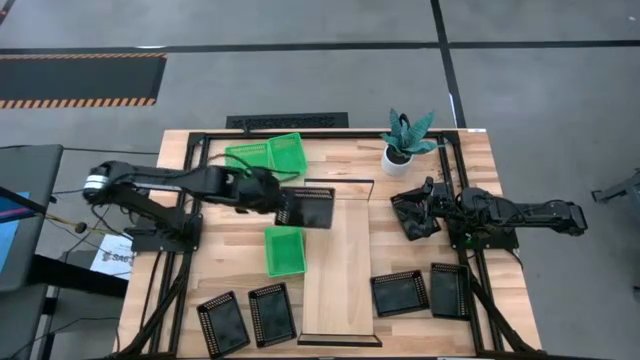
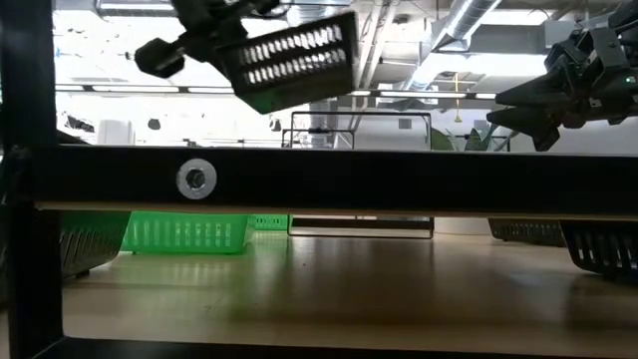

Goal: Stack baskets on shelf by color
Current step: Put the black bin on the shelf

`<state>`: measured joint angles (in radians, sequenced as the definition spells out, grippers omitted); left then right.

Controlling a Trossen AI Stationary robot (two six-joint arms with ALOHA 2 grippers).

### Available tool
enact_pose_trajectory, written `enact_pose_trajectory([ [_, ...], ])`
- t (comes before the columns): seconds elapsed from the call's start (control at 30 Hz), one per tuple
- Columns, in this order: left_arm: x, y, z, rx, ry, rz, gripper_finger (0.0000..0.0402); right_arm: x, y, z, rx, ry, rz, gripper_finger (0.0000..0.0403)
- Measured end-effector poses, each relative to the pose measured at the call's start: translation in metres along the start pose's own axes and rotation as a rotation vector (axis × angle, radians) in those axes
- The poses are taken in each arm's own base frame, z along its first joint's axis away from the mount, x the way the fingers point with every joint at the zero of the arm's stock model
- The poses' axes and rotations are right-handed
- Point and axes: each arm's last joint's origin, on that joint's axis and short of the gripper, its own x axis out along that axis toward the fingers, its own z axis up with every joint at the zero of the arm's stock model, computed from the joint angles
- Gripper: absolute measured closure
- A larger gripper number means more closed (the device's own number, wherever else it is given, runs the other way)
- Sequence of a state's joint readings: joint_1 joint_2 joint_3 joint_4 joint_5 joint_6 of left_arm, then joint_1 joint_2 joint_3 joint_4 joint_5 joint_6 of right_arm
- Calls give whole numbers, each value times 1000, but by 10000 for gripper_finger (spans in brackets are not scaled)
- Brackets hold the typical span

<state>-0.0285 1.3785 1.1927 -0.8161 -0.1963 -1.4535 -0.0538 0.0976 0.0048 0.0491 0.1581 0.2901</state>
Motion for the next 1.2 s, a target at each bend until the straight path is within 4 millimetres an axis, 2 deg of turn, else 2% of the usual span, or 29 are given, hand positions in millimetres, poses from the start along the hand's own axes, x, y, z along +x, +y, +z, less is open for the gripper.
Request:
enact_pose_trajectory([
  [0.23, 45, -34, -20, 12, 49, 64, 401, 0, 0, 0, 0, -3, 1, 184],
  [0.43, 77, -56, -16, 39, 22, 105, 401, 0, 0, 0, 0, -3, 2, 184],
  [0.63, 104, -60, -13, 41, 11, 157, 401, 0, 0, 0, 0, -3, 2, 184],
  [0.9, 107, -60, -9, -10, -120, 168, 401, 0, 0, 0, 14, -3, 2, 184],
  [1.1, 107, -61, -8, -28, -94, 159, 399, 0, 0, 0, 33, -3, 2, 184],
  [1.2, 107, -61, -8, -30, -90, 157, 383, 0, 0, 0, 35, -3, 2, 184],
])
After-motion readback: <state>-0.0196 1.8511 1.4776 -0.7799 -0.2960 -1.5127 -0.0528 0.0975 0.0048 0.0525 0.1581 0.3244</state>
